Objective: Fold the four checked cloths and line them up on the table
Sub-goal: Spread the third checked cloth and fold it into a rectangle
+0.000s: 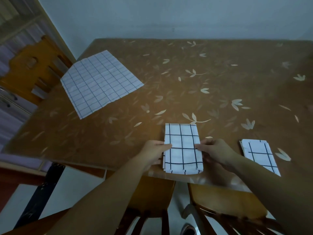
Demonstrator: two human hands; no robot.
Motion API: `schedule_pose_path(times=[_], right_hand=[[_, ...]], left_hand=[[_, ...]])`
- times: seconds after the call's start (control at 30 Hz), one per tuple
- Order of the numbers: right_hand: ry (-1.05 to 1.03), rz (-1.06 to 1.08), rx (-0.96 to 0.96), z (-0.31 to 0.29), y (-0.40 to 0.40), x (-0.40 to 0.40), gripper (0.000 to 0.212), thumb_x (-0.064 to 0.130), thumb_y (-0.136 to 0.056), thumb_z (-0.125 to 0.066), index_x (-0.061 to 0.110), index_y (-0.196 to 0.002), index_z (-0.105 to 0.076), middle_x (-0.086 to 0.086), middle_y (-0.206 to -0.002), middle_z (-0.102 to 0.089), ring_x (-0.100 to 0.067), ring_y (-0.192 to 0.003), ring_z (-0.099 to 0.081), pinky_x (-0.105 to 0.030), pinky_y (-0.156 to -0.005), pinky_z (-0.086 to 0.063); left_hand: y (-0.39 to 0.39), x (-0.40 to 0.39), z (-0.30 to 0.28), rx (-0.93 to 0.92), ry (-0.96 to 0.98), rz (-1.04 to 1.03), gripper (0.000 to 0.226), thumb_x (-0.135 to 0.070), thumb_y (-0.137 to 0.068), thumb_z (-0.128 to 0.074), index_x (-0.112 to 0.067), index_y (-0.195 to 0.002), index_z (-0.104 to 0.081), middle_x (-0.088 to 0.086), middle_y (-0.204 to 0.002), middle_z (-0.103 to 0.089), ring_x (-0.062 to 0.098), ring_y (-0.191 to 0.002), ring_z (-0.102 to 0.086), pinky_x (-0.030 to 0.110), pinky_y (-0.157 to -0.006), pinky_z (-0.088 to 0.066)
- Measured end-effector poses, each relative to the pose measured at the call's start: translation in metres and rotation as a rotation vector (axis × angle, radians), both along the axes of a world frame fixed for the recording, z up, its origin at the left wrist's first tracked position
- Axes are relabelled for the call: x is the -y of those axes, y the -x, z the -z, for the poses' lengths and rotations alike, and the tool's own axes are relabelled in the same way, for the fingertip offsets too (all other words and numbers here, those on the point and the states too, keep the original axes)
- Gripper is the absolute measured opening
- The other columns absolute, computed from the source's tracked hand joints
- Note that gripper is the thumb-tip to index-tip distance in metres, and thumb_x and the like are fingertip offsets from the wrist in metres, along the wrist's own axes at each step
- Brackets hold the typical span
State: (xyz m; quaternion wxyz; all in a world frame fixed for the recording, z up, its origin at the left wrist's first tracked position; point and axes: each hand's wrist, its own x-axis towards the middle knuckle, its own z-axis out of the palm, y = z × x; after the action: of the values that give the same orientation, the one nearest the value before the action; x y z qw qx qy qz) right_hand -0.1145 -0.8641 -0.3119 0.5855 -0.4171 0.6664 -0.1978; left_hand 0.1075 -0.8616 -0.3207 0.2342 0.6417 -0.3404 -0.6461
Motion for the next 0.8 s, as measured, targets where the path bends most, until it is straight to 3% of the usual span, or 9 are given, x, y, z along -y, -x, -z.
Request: schedule_pose_path(times=[0.13,0.2,0.27,0.33,0.5,0.7,0.8], right_hand=[[0.046,0.054,-0.039,0.014,-0.001,-0.004,0.010,0.010,-0.087,-0.066,0.008,-0.096,-0.068,-0.006,-0.077,-0.071,-0.011,-0.059,-0.063,-0.019,-0.051,-0.043],[0.050,0.074,-0.056,0.018,-0.001,-0.005,0.011,0.014,-0.087,-0.067,0.006,-0.095,-0.067,-0.008,-0.075,-0.072,-0.011,-0.056,-0.063,-0.018,-0.046,-0.042],[-0.001,0.037,-0.090,0.022,0.001,-0.003,0.015,0.022,-0.088,-0.068,0.007,-0.093,-0.068,-0.008,-0.079,-0.074,-0.012,-0.060,-0.065,-0.022,-0.051,-0.041],[-0.052,0.023,-0.079,0.026,0.003,0.001,0.014,0.019,-0.088,-0.068,0.006,-0.094,-0.069,-0.010,-0.079,-0.074,-0.012,-0.058,-0.065,-0.023,-0.048,-0.039],[-0.157,0.060,0.072,0.033,0.010,0.007,0.016,0.006,-0.086,-0.066,0.008,-0.102,-0.067,-0.010,-0.073,-0.065,-0.012,-0.049,-0.056,-0.023,-0.043,-0.035],[-0.210,0.157,0.357,0.037,0.013,0.008,0.022,0.003,-0.093,-0.052,0.013,-0.098,-0.071,-0.008,-0.080,-0.065,-0.013,-0.061,-0.049,-0.024,-0.054,-0.033],[-0.099,0.106,0.281,0.034,0.013,0.007,0.028,0.000,-0.092,-0.048,0.013,-0.081,-0.070,-0.009,-0.065,-0.055,-0.014,-0.052,-0.042,-0.023,-0.047,-0.029]], left_hand=[[0.007,-0.005,0.012,0.006,-0.096,-0.105,0.026,-0.017,-0.091,-0.067,-0.005,-0.113,-0.062,0.004,-0.091,-0.069,0.018,-0.083,-0.067,0.030,-0.067,-0.056],[0.008,-0.006,0.016,0.030,-0.115,-0.103,0.029,-0.015,-0.090,-0.067,-0.002,-0.115,-0.060,0.008,-0.097,-0.070,0.023,-0.087,-0.068,0.034,-0.070,-0.058],[0.009,-0.006,0.020,0.049,-0.117,-0.109,0.033,-0.014,-0.089,-0.069,-0.001,-0.118,-0.060,0.013,-0.105,-0.069,0.027,-0.094,-0.068,0.041,-0.081,-0.058],[0.009,-0.004,0.023,0.051,-0.109,-0.122,0.031,-0.012,-0.088,-0.069,-0.003,-0.116,-0.059,0.014,-0.108,-0.068,0.028,-0.094,-0.068,0.042,-0.080,-0.058],[0.007,-0.001,0.023,-0.021,-0.106,-0.152,0.014,-0.006,-0.091,-0.063,-0.015,-0.102,-0.062,0.008,-0.094,-0.072,0.021,-0.081,-0.070,0.032,-0.057,-0.057],[0.005,0.001,0.016,-0.172,-0.087,-0.150,0.019,-0.002,-0.093,-0.058,-0.009,-0.109,-0.065,0.014,-0.103,-0.073,0.025,-0.089,-0.071,0.034,-0.065,-0.059],[0.004,0.004,0.014,-0.168,-0.040,-0.124,0.022,0.001,-0.096,-0.049,-0.007,-0.110,-0.065,0.015,-0.105,-0.072,0.025,-0.088,-0.071,0.033,-0.067,-0.060]])
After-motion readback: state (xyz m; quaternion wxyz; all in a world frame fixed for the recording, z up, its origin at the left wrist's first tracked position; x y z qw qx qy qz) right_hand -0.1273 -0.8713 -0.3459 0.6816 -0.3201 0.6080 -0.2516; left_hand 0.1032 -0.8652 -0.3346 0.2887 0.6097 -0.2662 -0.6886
